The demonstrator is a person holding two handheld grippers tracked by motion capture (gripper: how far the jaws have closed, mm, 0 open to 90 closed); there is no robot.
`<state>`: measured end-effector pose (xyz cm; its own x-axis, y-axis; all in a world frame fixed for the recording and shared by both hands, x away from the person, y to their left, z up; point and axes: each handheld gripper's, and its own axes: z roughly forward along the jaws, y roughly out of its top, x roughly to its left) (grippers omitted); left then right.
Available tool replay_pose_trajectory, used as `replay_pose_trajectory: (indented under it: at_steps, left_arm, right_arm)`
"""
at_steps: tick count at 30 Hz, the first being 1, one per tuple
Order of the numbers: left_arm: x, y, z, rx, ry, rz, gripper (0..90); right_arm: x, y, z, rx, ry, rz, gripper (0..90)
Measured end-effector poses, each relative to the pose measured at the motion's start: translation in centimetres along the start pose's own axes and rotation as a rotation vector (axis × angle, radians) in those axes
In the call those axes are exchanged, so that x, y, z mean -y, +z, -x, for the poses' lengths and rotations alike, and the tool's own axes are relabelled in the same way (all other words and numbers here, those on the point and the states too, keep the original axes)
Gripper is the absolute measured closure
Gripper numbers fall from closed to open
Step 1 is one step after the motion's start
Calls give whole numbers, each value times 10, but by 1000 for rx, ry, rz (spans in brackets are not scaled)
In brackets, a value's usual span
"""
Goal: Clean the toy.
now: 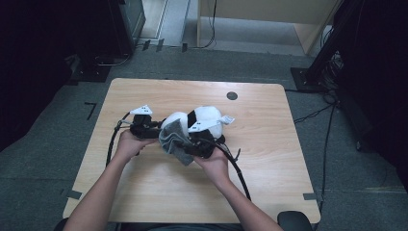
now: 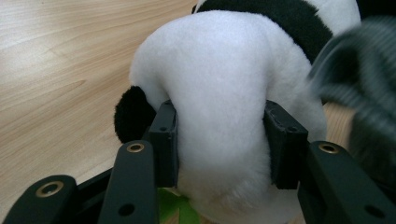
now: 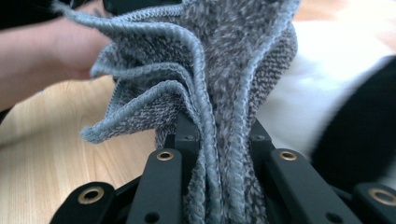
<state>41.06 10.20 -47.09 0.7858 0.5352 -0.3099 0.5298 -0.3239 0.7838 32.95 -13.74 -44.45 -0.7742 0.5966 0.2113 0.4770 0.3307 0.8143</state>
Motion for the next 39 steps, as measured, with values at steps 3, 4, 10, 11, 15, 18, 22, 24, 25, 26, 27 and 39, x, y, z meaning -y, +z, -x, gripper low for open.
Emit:
replay_pose_trajectory:
  at_steps: [3,4,10,11,15,18,22,24,25,26,27,39]
  left_arm:
    - [0,0,0,-5,3,-6,548]
    - [0,0,1,-7,8,-12,552]
    - [-1,-1,3,-11,28,-29,560]
    - [-1,-1,3,-11,29,-30,560]
    - [-1,-2,3,-9,31,-32,561]
    - [-1,-2,2,-4,23,-36,562]
    - [-2,-1,1,1,21,-38,564]
    - [-2,-1,0,4,19,-39,564]
    - [-2,-1,0,6,17,-39,564]
    - [-3,-1,0,7,17,-39,564]
    - [-3,-1,0,7,19,-41,564]
    - [-3,0,-2,18,8,-38,565]
  right_arm:
    - [6,18,0,4,-11,-41,744]
    - [9,22,2,15,-15,-55,744]
    - [14,13,6,44,-62,-67,742]
    - [17,8,8,58,-63,-68,741]
    - [27,-7,20,92,-23,-65,736]
    - [28,-18,28,120,-10,-59,740]
    - [26,-36,35,146,12,-32,741]
    - [25,-44,38,158,27,-13,740]
    - [26,-50,41,164,41,-2,740]
    - [27,-54,43,170,50,7,739]
    - [28,-57,45,175,56,13,739]
    - [43,-86,71,243,151,39,738]
